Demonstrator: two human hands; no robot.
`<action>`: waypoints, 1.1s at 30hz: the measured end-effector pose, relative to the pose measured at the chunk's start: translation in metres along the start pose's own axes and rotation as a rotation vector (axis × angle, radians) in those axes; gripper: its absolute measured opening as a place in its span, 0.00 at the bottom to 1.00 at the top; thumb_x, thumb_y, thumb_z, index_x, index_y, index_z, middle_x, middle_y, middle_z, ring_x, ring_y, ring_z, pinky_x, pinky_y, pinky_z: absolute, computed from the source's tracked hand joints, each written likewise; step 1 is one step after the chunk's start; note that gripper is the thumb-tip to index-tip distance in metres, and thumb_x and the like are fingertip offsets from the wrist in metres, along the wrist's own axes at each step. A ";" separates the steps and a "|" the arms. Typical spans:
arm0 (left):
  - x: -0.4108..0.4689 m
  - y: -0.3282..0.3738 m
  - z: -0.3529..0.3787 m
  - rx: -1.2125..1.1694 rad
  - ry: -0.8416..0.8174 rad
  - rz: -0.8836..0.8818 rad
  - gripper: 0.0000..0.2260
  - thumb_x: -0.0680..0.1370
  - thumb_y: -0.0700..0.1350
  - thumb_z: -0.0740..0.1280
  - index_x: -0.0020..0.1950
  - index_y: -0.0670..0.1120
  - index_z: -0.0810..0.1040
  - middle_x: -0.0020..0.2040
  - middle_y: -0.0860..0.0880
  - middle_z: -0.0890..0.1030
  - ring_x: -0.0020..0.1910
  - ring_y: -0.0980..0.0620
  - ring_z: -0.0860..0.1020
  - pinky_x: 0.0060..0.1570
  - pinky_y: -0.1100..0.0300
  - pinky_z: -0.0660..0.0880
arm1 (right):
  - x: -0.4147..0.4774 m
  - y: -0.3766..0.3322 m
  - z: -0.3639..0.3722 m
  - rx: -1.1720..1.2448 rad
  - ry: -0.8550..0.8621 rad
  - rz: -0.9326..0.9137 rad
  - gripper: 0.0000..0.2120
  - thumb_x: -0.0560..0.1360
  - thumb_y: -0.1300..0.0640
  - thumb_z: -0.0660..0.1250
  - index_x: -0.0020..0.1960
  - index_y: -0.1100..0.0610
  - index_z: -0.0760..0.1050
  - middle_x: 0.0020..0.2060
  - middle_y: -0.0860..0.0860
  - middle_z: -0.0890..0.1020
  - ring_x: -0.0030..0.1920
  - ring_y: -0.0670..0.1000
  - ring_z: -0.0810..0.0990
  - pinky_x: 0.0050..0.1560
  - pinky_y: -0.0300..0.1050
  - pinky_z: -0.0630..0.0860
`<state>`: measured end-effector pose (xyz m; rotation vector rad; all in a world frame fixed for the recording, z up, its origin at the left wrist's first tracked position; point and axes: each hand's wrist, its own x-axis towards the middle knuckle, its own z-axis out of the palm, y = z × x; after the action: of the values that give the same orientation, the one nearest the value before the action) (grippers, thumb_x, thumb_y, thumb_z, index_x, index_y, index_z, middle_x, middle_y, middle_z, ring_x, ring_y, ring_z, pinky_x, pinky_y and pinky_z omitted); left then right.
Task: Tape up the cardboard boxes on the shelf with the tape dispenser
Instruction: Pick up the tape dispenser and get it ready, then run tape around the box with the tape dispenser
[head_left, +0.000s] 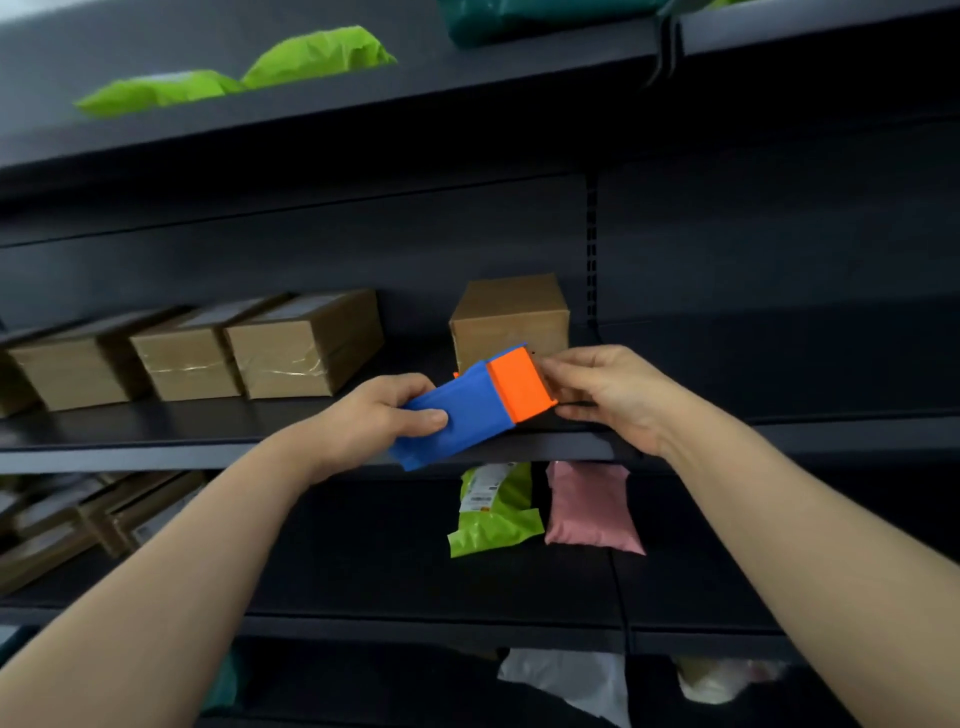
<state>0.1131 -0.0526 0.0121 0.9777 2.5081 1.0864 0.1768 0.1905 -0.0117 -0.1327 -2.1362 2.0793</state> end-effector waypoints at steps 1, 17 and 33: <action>0.000 -0.003 -0.002 0.016 -0.006 0.003 0.16 0.69 0.54 0.66 0.48 0.43 0.76 0.39 0.51 0.75 0.37 0.59 0.72 0.40 0.63 0.66 | 0.001 0.001 0.005 -0.013 0.024 0.005 0.03 0.78 0.56 0.67 0.48 0.54 0.79 0.35 0.45 0.83 0.36 0.41 0.80 0.43 0.38 0.76; 0.030 -0.008 -0.014 0.747 0.314 0.417 0.22 0.64 0.61 0.68 0.54 0.54 0.73 0.45 0.57 0.78 0.42 0.55 0.77 0.47 0.55 0.73 | 0.013 0.014 0.009 -0.002 0.390 -0.147 0.03 0.75 0.66 0.69 0.45 0.61 0.80 0.34 0.52 0.82 0.32 0.44 0.81 0.40 0.37 0.80; 0.009 -0.037 -0.038 0.700 0.296 0.305 0.23 0.67 0.54 0.76 0.58 0.56 0.71 0.46 0.58 0.75 0.43 0.59 0.75 0.41 0.60 0.71 | 0.013 0.025 -0.028 -0.060 0.524 -0.189 0.04 0.77 0.64 0.67 0.44 0.60 0.78 0.37 0.52 0.82 0.33 0.45 0.79 0.38 0.30 0.77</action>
<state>0.0714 -0.0864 0.0125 1.5037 3.1451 0.4104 0.1679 0.2212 -0.0357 -0.4145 -1.8111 1.6471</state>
